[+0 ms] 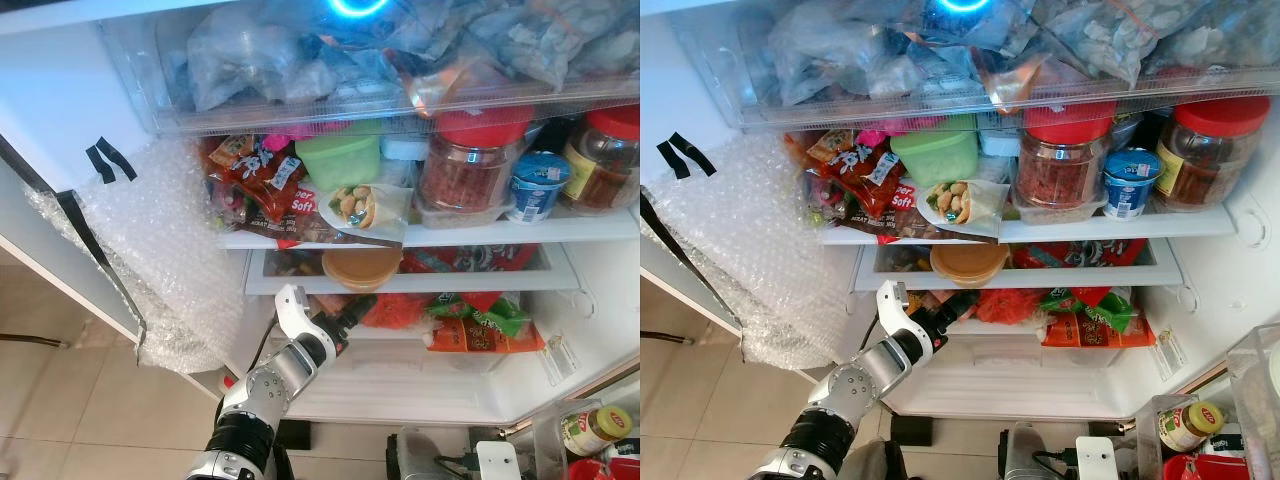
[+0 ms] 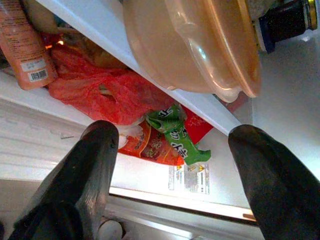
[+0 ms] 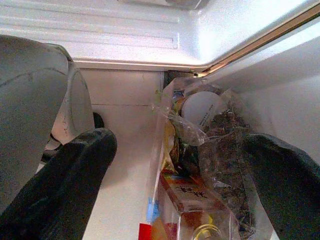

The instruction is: Restocking fridge

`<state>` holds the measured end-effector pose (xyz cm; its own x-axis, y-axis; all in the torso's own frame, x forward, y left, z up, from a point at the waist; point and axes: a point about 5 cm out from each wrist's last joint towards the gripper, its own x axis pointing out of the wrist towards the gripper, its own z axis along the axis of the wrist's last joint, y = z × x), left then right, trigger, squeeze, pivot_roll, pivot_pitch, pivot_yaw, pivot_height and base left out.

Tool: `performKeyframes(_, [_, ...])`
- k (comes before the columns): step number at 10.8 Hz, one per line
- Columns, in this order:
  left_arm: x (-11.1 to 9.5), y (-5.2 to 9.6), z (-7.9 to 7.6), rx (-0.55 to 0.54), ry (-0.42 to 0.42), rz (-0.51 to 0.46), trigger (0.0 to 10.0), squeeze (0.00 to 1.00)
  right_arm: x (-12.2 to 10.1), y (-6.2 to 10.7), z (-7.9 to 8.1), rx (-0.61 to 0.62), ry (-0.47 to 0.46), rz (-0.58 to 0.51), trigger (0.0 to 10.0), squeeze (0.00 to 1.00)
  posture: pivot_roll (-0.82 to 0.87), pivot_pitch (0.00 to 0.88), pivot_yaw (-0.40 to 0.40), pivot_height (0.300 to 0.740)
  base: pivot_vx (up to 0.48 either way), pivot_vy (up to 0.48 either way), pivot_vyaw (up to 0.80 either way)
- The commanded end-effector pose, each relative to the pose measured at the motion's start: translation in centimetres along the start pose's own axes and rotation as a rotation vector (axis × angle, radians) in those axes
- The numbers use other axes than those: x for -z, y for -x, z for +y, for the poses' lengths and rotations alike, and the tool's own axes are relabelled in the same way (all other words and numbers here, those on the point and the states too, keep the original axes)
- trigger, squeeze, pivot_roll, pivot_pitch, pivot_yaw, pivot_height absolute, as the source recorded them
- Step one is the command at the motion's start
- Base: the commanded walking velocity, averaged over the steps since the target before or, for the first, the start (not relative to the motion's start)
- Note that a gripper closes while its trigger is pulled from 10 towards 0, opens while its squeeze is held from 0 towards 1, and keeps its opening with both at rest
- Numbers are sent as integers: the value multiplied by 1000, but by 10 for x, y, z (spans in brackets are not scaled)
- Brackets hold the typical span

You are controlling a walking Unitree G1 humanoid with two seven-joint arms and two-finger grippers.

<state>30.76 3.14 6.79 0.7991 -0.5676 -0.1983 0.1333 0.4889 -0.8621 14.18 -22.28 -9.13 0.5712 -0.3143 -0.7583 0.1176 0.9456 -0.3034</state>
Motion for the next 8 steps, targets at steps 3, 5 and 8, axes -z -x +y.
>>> performKeyframes(3, [22,4,-96,450,-229,-65,10000,0,4,5,26,-82,-5,22,10000,0,-217,67,161,660,0,0,0])
performKeyframes(5, [18,4,-92,438,-243,-82,10000,0,3,5,26,-85,-3,21,10000,0,-213,60,158,660,0,0,0])
performKeyframes(8, [29,12,-83,429,-288,-15,10000,0,3,4,26,-85,-3,21,10000,0,-214,71,156,660,0,0,0])
